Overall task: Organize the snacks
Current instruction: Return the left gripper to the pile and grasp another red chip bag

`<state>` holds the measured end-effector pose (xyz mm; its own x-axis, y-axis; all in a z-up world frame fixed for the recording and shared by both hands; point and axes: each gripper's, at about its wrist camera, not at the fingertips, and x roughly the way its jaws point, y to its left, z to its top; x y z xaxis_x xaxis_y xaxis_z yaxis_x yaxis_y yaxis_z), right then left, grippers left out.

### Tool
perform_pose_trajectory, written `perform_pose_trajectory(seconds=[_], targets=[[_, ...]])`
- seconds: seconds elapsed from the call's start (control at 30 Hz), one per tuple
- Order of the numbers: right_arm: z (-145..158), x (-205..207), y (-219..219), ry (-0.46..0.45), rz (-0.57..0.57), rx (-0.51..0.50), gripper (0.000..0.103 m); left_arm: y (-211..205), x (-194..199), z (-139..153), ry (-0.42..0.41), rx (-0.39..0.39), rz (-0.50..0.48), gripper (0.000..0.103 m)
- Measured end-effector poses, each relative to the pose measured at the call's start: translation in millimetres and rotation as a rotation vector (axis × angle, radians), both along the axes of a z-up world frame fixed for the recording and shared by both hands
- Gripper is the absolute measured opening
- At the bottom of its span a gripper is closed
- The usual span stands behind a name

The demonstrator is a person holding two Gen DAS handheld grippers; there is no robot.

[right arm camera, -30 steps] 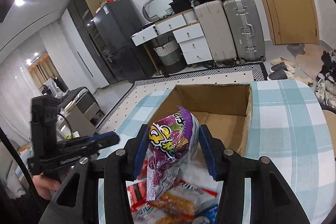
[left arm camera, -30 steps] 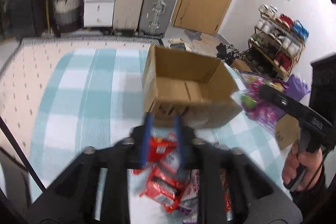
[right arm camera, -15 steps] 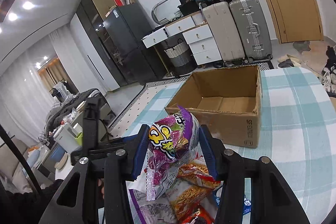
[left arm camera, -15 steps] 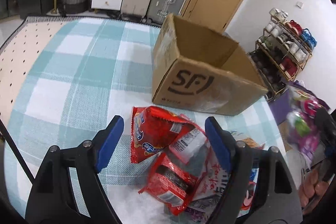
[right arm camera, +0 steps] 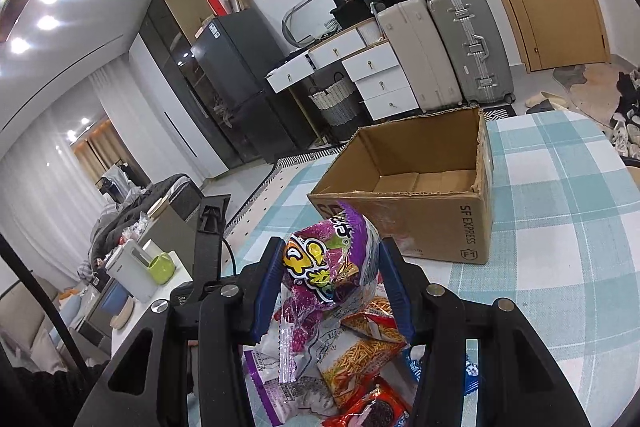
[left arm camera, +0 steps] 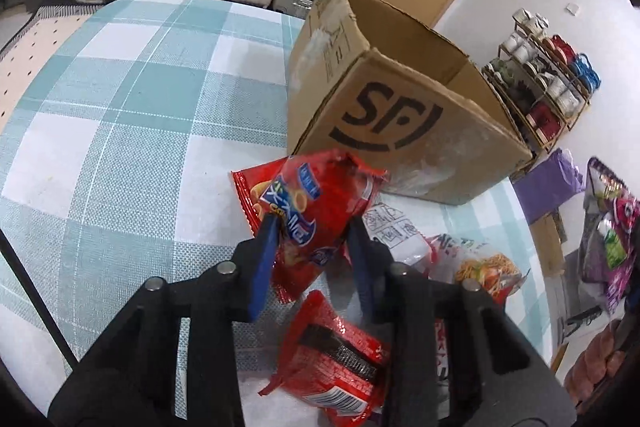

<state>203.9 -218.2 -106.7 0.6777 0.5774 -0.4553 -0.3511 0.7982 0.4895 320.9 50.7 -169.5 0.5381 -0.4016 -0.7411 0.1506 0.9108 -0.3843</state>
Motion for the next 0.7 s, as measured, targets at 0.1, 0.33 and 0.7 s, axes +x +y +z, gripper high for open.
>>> perform_pose_trajectory(seconds=[0.1, 0.33, 0.7], targets=[[0.4, -1.0, -1.0, -0.002, -0.002, 0.001, 0.048, 1.5, 1.5, -0.8, 0.001, -0.006, 0.002, 0.024], [3.8, -2.9, -4.1, -0.001, -0.005, 0.015, 0.048, 8.6, -2.9, 3.0, 0.002, -0.028, 0.026, 0.018], [2.6, -4.4, -6.9, -0.008, -0.008, 0.014, 0.048, 25.2, -48.4, 25.8, -0.057, -0.027, 0.014, 0.013]])
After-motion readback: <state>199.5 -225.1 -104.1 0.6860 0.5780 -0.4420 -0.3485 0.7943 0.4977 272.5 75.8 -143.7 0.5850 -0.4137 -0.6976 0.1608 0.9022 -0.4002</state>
